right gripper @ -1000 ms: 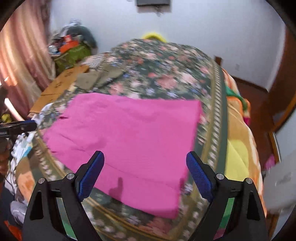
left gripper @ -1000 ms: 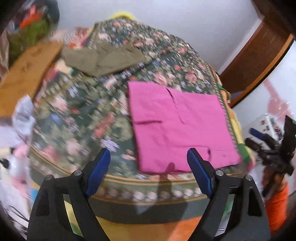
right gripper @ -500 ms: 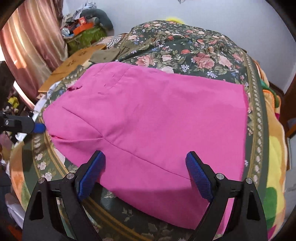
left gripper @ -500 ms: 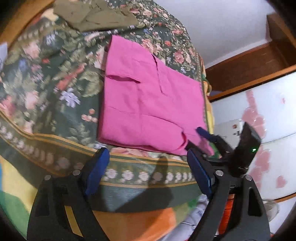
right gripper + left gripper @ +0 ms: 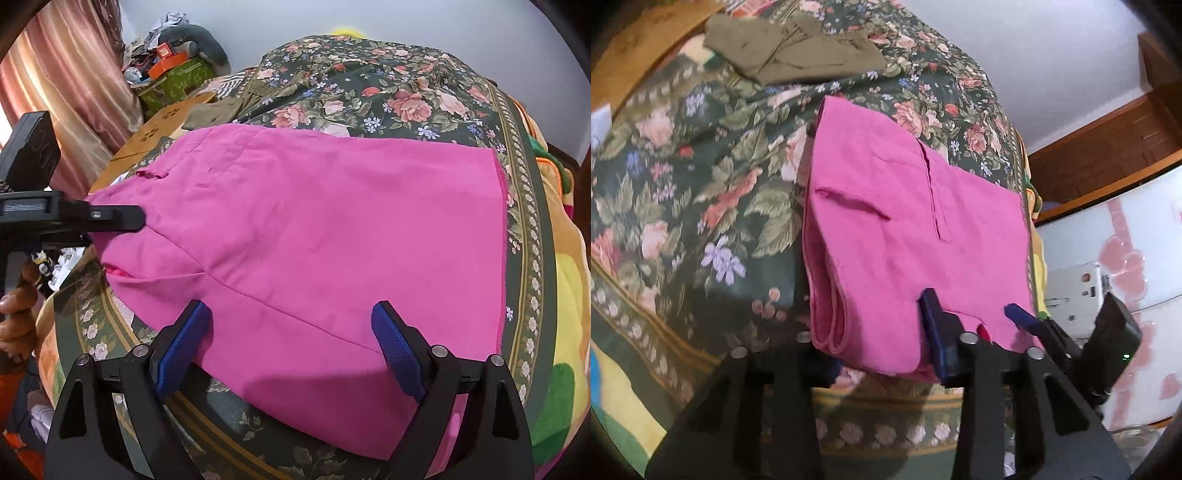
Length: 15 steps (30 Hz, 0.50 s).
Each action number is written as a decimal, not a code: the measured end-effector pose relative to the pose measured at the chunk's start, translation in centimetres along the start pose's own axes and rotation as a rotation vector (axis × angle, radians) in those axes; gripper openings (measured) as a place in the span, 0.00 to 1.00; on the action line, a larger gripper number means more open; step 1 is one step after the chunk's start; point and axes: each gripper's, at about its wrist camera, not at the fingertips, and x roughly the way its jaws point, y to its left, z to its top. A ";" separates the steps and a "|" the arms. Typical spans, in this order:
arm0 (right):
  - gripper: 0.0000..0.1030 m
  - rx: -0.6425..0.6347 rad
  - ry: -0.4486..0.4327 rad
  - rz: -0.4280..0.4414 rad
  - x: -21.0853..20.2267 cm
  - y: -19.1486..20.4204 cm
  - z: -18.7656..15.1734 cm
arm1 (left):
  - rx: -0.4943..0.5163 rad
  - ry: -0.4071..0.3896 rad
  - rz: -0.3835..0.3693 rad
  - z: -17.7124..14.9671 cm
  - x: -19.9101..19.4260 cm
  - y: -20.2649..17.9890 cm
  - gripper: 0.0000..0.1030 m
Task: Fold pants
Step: 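Close the left gripper on the edge of the folded pink pants, then lift the gripped edge with the left gripper and fold it over the pants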
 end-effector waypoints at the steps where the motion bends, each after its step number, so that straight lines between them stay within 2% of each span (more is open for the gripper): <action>1: 0.85 0.002 0.002 0.000 -0.1 0.0 0.1 | 0.012 -0.010 0.015 -0.1 0.0 -0.1 0.31; 3: 0.84 0.017 0.003 -0.006 -0.7 -0.1 0.3 | 0.047 -0.033 0.049 -0.3 -0.1 -0.5 0.28; 6: 0.84 0.053 -0.068 0.007 -2.7 -0.5 0.9 | 0.104 -0.073 0.079 -0.7 -0.8 -1.1 0.24; 9: 0.84 0.058 -0.087 -0.004 -3.4 -0.7 1.3 | 0.144 -0.120 0.137 -0.7 -1.8 -1.4 0.21; 13: 0.85 0.037 -0.045 -0.065 -1.8 -0.8 0.7 | 0.185 -0.184 0.223 -0.7 -3.2 -1.2 0.20; 15: 0.84 0.039 -0.009 -0.068 -0.8 -0.9 0.0 | 0.219 -0.220 0.284 -0.9 -3.9 -1.3 0.20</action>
